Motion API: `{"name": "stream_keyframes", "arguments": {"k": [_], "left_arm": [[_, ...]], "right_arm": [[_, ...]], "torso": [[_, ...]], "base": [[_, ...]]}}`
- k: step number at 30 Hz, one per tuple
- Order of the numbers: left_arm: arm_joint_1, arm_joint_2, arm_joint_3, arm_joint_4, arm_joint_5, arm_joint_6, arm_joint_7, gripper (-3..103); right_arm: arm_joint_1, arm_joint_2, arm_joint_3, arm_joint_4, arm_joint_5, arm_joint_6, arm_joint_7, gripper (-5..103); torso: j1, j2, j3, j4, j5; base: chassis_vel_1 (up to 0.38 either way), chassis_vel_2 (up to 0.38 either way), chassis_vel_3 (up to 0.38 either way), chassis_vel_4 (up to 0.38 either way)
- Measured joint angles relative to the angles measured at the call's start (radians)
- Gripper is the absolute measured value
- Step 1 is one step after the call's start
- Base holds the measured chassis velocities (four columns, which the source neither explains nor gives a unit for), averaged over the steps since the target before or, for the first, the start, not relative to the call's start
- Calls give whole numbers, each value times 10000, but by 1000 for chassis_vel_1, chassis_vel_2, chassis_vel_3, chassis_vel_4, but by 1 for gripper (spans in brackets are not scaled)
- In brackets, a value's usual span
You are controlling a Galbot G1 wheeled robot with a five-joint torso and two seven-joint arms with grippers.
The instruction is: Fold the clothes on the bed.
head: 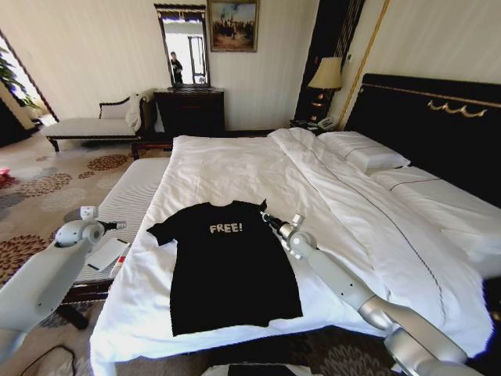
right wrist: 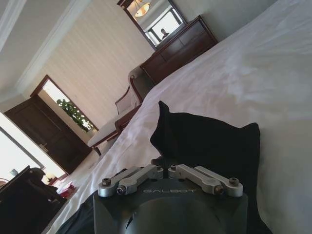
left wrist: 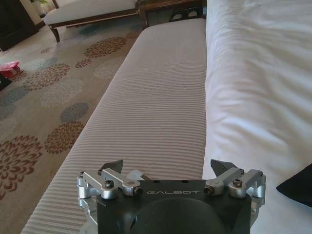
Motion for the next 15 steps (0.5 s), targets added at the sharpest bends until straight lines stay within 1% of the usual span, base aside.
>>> {"name": "stream_keyframes", "arguments": {"k": [4,9,11,13,15], "left_arm": [[-59,-75,50,129,48,-14,2,100],[-121,-122,97,188,62,-19,6,100],[-139,-140,119,213,66,-20,9,100],[-140,-142,121,218,67,-21,13,100],[-141,-142,121,225,69,-21,16,100]], "right_arm": [[67,206,-275,-227,-319,190,-396,0],[29,322,-522,-486,-743,300,-412,0],[-92,358,-556,-507,-825,325,-408,11],[-144,326,-556,-470,-844,326,-421,11],[-226,189,-567,-320,-862,326,-437,22]], "torso": [[0,0,0,1,0],[0,0,0,0,-1],[0,-1,0,0,1],[0,-1,0,0,1],[0,-2,0,0,1]], "base": [[0,0,0,0],[0,0,0,0],[0,0,0,0],[0,0,0,0],[0,0,0,0]]}}
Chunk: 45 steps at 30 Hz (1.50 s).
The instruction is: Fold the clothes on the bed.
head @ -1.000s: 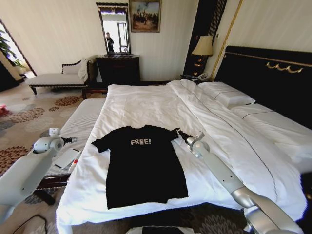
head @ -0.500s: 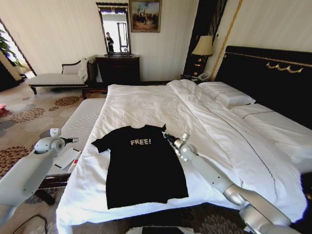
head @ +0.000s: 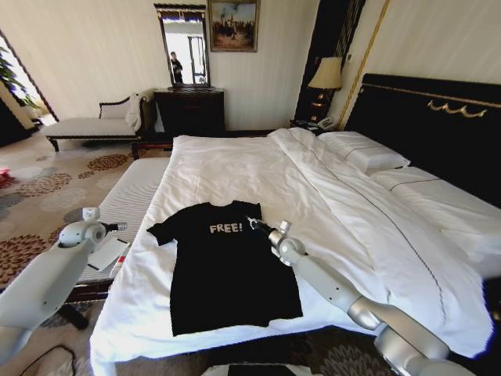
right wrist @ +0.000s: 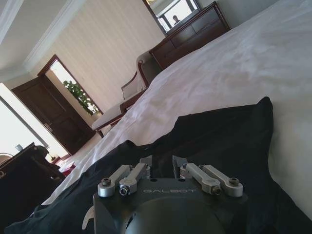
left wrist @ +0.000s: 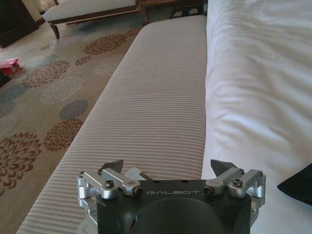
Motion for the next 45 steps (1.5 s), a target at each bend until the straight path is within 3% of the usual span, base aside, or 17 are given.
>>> {"name": "stream_keyframes", "arguments": {"k": [5,9,11,12,13,15,16,19,28,39,42,45], "left_arm": [[18,27,-20,-78,-28,0,21,100],[35,31,-69,-250,-236,-17,55,100],[37,35,-176,-880,-1559,249,-220,100],[37,35,-176,-880,-1559,249,-220,100],[26,76,-212,-1166,-2502,435,-594,100],[53,181,-213,-1388,-3422,523,-776,100],[53,181,-213,-1388,-3422,523,-776,100],[275,-52,-226,-1486,-4086,534,-736,100],[1019,-1297,-861,-1681,-4992,543,-1510,100],[950,-1865,-1071,-1408,-4987,549,-1290,102],[858,-2098,-1011,-1268,-4775,563,-1202,96],[819,-2229,-941,-1147,-4431,477,-971,81]], "right_arm": [[-207,-407,68,698,24,19,-57,44],[-217,-447,352,796,71,58,-24,49],[-81,-574,862,709,270,208,250,61],[-81,-574,862,709,270,208,250,61],[11,-740,1080,608,370,293,440,66],[99,-1032,1340,531,483,329,660,78],[99,-1032,1340,531,483,329,660,78],[113,-1334,1657,533,665,329,1071,94],[-73,-1488,1773,630,689,285,1608,100],[-40,-1370,1608,505,706,172,1929,100],[-15,-1361,1572,495,751,150,1970,100],[7,-1396,1555,472,780,121,1977,100]], "torso": [[0,0,0,-2,0],[0,0,0,2,1],[0,0,-1,3,2],[0,0,-1,3,2],[0,0,-1,-1,0],[0,1,-1,-8,4],[0,1,-1,-8,4],[0,0,-1,-1,4],[0,0,-1,-4,3],[0,2,-1,-1,3],[0,2,-1,-3,1],[0,2,0,-1,0]], "base": [[0,0,0,0],[0,0,0,0],[0,0,0,0],[0,0,0,0],[0,0,0,0],[0,0,0,0],[0,0,0,0],[0,0,0,0],[0,0,0,0],[0,0,0,0],[0,0,0,0],[0,0,0,0]]}}
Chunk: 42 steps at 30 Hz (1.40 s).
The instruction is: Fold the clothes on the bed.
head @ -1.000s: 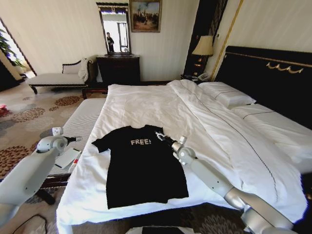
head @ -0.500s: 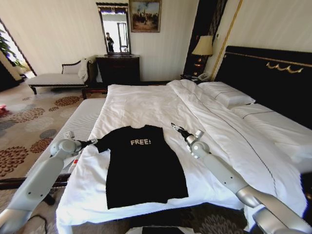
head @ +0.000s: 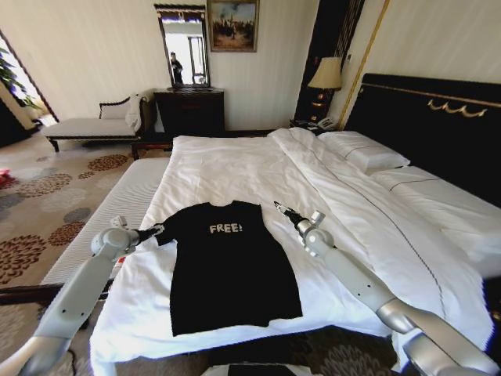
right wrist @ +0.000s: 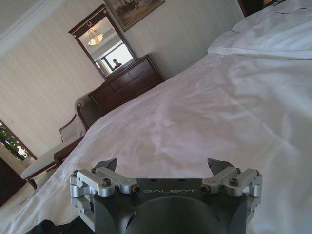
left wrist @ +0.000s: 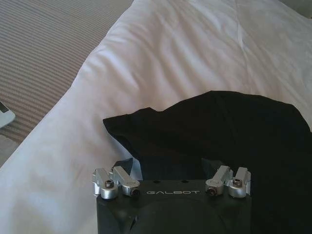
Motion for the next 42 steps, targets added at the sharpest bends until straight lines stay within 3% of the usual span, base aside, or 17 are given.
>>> {"name": "stream_keyframes", "arguments": {"k": [3,9,12,15,17,18,23,31,42], "left_arm": [[-17,-5,11,18,124,-84,148,75],[-144,189,33,14,372,-308,468,47],[-165,254,38,4,396,-324,492,42],[-182,285,55,-14,424,-341,528,25],[-188,282,66,-28,439,-345,542,25],[-203,265,83,-58,477,-362,565,15],[-325,212,263,-242,955,-722,1005,2],[-649,115,934,-911,1400,-1167,1738,0],[-1236,-714,2201,-731,1999,-1325,1715,0]], "right_arm": [[2,-27,0,-34,13,-14,0,100],[-50,1,17,-163,-2,-24,-1,100],[-50,37,20,-199,-12,-27,0,100],[-37,90,20,-226,-18,-34,11,100],[-36,99,21,-230,-21,-35,12,100],[-36,104,20,-235,-25,-36,17,100],[-65,95,47,-257,-40,-36,23,100],[-106,25,94,-276,-45,-34,31,100],[-106,176,84,-323,-82,-9,86,100]], "torso": [[0,0,0,1,0],[0,0,0,-1,1],[0,0,0,0,1],[0,1,-1,2,1],[0,0,0,2,0],[0,0,0,2,0],[0,0,0,1,1],[0,0,0,-1,2],[0,0,0,0,2]], "base": [[0,0,0,0],[0,0,0,0],[0,0,0,0],[0,0,0,0],[0,0,0,0],[0,0,0,0],[0,0,0,0],[0,0,0,0],[0,0,0,0]]}}
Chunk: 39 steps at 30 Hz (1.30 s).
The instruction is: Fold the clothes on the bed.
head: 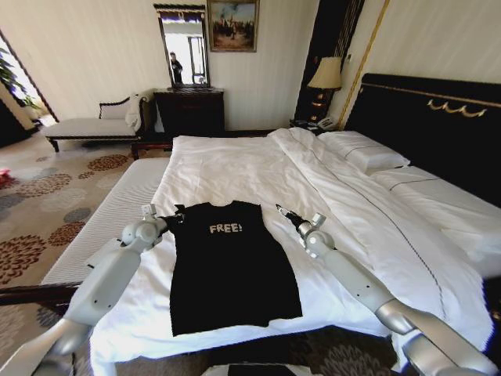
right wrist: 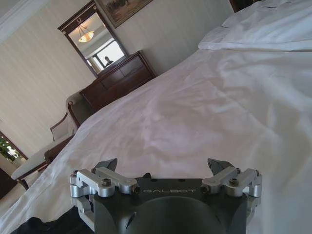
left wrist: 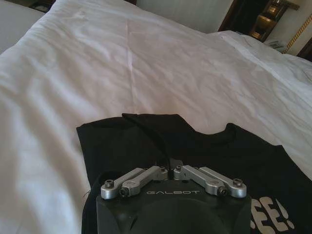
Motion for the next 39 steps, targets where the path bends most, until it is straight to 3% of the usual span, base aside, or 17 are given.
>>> {"name": "stream_keyframes", "arguments": {"k": [8,15,17,19,22,25,27,29,30,33,35,38,39], "left_arm": [[-478,-510,360,404,-1,-267,-53,0],[-528,-538,642,423,181,-471,-134,-1],[-462,-472,657,282,149,-516,-180,15],[-446,-445,647,234,125,-520,-181,15],[-354,-179,570,-219,-96,-459,-162,31],[-333,-78,594,-430,-132,-399,-101,36],[-337,-52,697,-578,-148,-322,-75,47],[-337,-52,697,-578,-148,-322,-75,47],[-392,-49,939,-650,-116,-150,-93,58],[-592,-129,1236,-354,147,-132,-223,74],[-636,-171,1270,-261,185,-144,-250,74],[-820,-418,1410,53,241,-180,-372,90],[-860,-472,1470,67,237,-177,-376,90]], "right_arm": [[-24,36,-2,-12,-37,16,60,100],[-28,29,-2,-11,-42,18,85,100],[-51,26,1,-4,-61,22,88,100],[-61,26,2,0,-69,23,88,100],[-101,42,8,11,-108,28,90,100],[-104,64,6,12,-119,29,106,100],[-104,84,-11,32,-123,30,142,100],[-104,84,-11,32,-123,30,142,100],[-104,88,-28,81,-125,30,186,100],[-129,77,-30,139,-133,30,210,100],[-144,75,-31,148,-139,30,211,100],[-225,55,-29,155,-218,32,211,100],[-240,49,-28,155,-228,33,211,100]], "torso": [[0,0,0,0,0],[0,0,0,0,-1],[0,0,0,1,-2],[0,0,0,1,-2],[0,0,0,1,-1],[0,0,0,4,0],[-1,0,0,3,-1],[-1,0,0,3,-1],[0,0,0,0,-1],[0,0,0,0,-1],[-1,0,0,0,-1],[0,0,0,3,-2],[0,0,0,3,-1]], "base": [[0,0,0,0],[0,0,0,0],[0,0,0,0],[0,0,0,0],[0,0,0,0],[0,0,0,0],[0,0,0,0],[0,0,0,0],[0,0,0,0],[0,0,0,0],[0,0,0,0],[0,0,0,0],[0,0,0,0]]}}
